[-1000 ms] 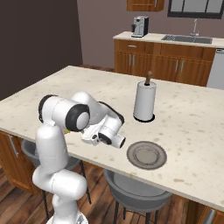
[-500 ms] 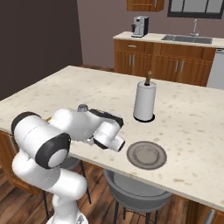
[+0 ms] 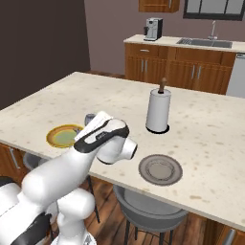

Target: Retrieve the wine glasses from the counter and place one next to each plate.

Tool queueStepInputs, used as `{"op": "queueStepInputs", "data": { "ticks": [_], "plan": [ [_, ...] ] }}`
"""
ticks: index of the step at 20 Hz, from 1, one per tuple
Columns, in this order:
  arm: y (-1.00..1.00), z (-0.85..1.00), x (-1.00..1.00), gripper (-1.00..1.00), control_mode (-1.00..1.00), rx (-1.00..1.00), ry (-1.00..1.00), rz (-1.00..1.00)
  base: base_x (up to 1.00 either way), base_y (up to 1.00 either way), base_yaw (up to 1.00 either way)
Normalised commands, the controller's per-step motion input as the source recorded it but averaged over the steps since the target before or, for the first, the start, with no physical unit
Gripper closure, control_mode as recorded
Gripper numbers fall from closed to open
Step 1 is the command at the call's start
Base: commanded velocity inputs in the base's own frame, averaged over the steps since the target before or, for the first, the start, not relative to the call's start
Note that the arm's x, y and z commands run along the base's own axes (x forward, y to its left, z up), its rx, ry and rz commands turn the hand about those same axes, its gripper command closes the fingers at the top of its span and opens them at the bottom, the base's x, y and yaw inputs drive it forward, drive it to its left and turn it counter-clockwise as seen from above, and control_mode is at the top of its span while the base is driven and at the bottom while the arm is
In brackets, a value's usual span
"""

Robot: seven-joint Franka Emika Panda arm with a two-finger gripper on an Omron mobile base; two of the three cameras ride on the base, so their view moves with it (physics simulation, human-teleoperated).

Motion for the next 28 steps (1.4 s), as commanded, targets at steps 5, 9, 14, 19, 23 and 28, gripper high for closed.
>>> {"op": "queueStepInputs", "data": {
  "ticks": [5,9,14,19,23,28],
  "plan": [
    [0.00,1.00,-0.79,-1.00,-1.00,0.09,0.15,0.00,0.00,0.00,0.00],
    [0.00,0.63,-0.89,-1.00,-1.00,-0.01,-0.06,0.00,0.00,0.00,0.00],
    [0.00,0.28,-0.96,-1.00,-1.00,-0.01,-0.16,0.00,0.00,0.00,0.00],
    [0.00,0.00,-1.00,-1.00,-1.00,0.00,-0.24,0.00,0.00,0.00,0.00],
    [0.00,0.48,-0.82,-1.00,-1.00,0.00,-0.28,0.00,0.00,0.00,0.00],
    [0.00,0.60,-0.67,-1.00,-1.00,0.00,-0.15,0.00,0.00,0.00,0.00]
  ]
}}
